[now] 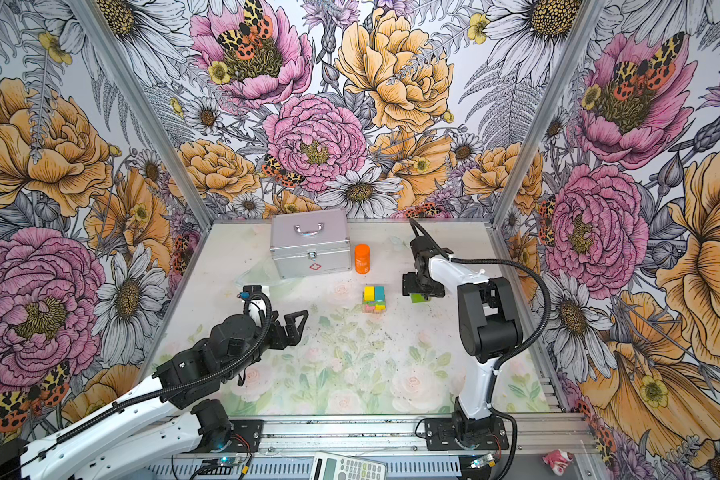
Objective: Build the wood block tower
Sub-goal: 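Lift the lime-green block with the right gripper and carry it over the stack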
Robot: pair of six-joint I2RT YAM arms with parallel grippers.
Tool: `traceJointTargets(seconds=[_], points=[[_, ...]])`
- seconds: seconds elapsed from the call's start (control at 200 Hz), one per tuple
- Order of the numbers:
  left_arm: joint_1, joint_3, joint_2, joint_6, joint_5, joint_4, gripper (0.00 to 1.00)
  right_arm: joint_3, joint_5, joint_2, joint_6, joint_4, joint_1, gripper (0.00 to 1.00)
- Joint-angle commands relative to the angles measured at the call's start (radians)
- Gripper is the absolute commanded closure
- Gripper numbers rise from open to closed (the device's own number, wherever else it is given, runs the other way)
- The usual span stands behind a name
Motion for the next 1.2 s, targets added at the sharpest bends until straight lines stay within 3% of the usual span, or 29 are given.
traceJointTargets(seconds=[0.0,1.191], points=[[0.010,0.013,-0.011,0.027,0.023,0.017,0.01,0.020,0.014,0.014,-0.010,0.005,-0.013,0.17],[0.034,0.010,-0.009,0.010,0.017,-0.008,0.01,0.006,-0.010,0.011,0.025,-0.003,-0.020,0.43]])
